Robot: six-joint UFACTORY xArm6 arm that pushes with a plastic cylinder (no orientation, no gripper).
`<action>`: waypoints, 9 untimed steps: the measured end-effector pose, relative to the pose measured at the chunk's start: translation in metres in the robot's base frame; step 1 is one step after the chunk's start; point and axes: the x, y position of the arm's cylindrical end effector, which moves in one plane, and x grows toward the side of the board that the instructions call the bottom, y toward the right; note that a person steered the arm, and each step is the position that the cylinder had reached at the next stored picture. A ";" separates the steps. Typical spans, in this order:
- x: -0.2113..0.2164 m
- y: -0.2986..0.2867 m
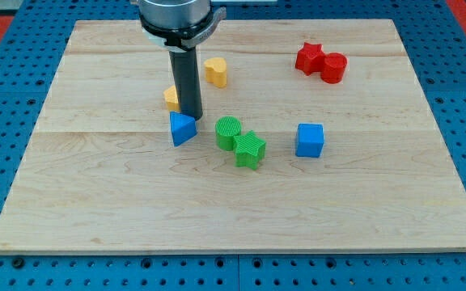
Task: Push the green blocks slightly towards the bottom center of the board
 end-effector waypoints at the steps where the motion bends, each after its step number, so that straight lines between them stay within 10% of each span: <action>1: 0.000 0.008; 9: 0.053 0.066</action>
